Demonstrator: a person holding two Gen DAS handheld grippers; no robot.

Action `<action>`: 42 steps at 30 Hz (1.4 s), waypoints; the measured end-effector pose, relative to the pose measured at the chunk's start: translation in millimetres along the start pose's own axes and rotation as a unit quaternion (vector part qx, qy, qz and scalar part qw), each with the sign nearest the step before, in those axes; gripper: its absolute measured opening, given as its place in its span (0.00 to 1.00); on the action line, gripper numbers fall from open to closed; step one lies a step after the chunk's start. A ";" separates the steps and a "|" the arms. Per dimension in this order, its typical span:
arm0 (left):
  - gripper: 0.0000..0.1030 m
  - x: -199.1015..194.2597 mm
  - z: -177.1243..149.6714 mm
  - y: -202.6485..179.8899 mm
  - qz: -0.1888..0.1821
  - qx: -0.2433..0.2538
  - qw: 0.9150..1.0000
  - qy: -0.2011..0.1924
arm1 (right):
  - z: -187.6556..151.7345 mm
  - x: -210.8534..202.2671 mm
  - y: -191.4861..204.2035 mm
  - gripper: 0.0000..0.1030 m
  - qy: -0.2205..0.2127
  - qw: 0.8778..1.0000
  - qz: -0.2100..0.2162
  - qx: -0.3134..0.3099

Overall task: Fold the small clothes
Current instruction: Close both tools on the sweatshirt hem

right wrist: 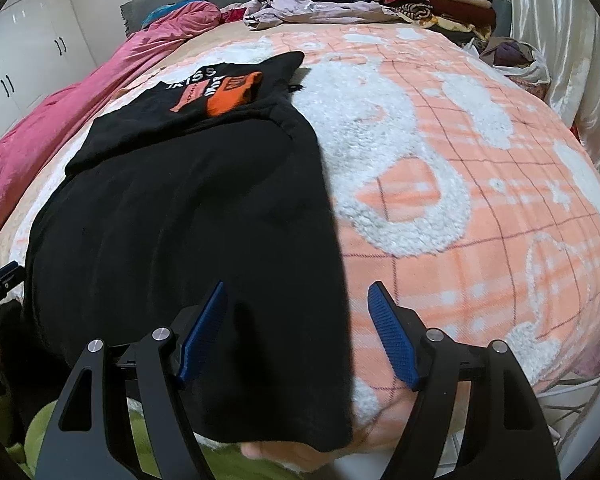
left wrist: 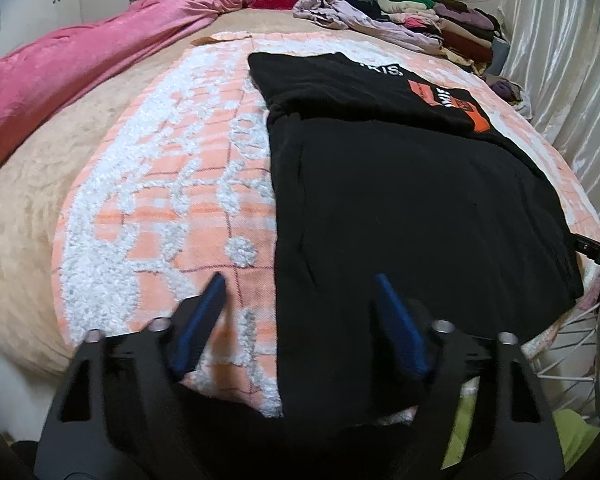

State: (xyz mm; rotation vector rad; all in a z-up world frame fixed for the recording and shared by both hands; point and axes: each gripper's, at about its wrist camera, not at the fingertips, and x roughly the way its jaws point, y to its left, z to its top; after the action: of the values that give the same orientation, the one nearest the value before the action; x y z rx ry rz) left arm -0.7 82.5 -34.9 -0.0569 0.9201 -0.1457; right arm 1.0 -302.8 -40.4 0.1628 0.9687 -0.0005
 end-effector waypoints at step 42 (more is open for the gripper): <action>0.05 -21.9 0.4 -4.7 -0.083 -0.028 0.996 -0.013 | 0.6 -28.0 -24.5 0.08 -0.061 0.988 0.139 0.028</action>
State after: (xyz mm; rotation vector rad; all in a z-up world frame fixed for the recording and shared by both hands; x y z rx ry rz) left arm -14.0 81.2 -16.8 -0.1870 0.8941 -0.2723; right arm -16.2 -329.1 -20.5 0.3442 0.8175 0.2164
